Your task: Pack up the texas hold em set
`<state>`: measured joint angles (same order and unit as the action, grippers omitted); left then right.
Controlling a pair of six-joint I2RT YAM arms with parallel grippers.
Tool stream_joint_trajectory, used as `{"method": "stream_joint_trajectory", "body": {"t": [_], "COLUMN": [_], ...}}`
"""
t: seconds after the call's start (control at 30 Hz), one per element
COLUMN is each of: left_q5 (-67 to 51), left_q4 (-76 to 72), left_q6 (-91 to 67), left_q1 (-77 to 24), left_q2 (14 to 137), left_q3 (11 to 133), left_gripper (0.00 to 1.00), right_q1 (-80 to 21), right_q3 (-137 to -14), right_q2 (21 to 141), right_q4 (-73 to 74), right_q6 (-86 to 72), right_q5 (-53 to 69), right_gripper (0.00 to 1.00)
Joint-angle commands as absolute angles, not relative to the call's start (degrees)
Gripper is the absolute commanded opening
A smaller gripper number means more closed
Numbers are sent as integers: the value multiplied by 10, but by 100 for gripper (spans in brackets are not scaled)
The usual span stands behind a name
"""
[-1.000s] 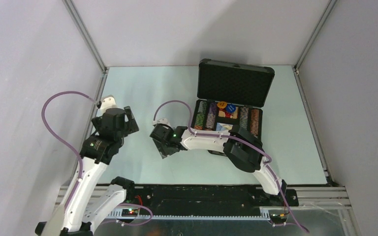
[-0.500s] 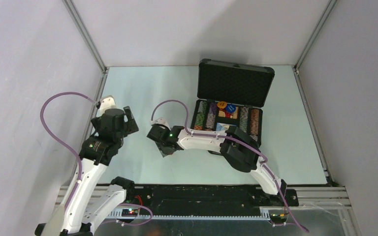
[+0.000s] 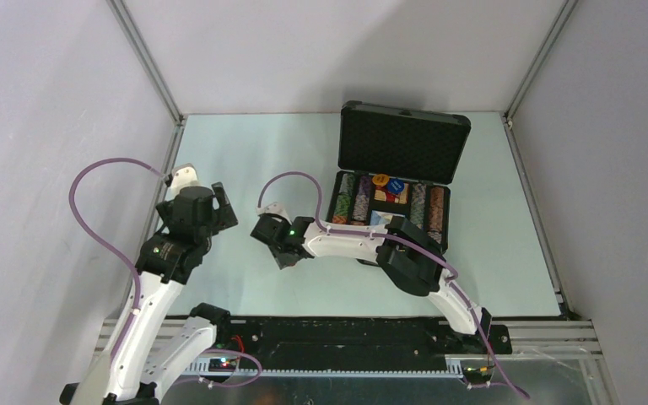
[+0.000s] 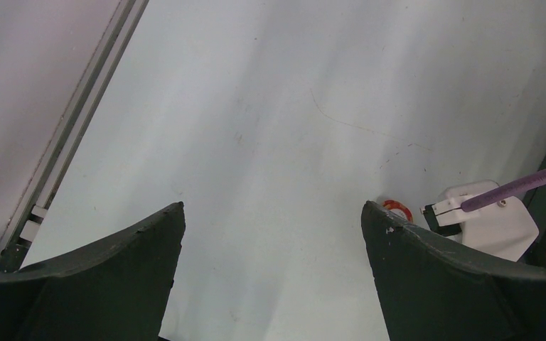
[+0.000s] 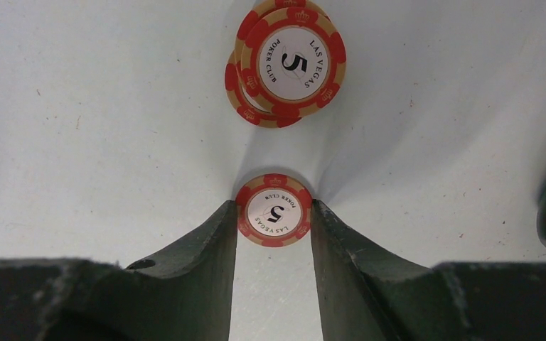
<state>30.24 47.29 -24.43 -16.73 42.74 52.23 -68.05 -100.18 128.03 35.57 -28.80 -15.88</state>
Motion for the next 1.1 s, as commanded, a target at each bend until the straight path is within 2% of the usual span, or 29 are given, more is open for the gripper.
{"method": "stream_joint_trajectory", "body": {"t": [0.0,0.67,1.07], "left_q5": [303,303,303], "left_q4": [465,465,465], "left_q6": [-242,-241,-242], "left_q1": [-162,-161,-158], "left_q2": [428,427,427], "left_q3": [522,522,521], "left_gripper": [98,98,98], "right_q1": [-680,-652,-633], "right_q3": [-984,-1082,-1186], "right_q2": [1274,1265,1331], "right_q4": [358,368,397], "right_q6": [-276,-234,-226], "right_q5": [-156,-142,-122], "right_gripper": [43,44,45]}}
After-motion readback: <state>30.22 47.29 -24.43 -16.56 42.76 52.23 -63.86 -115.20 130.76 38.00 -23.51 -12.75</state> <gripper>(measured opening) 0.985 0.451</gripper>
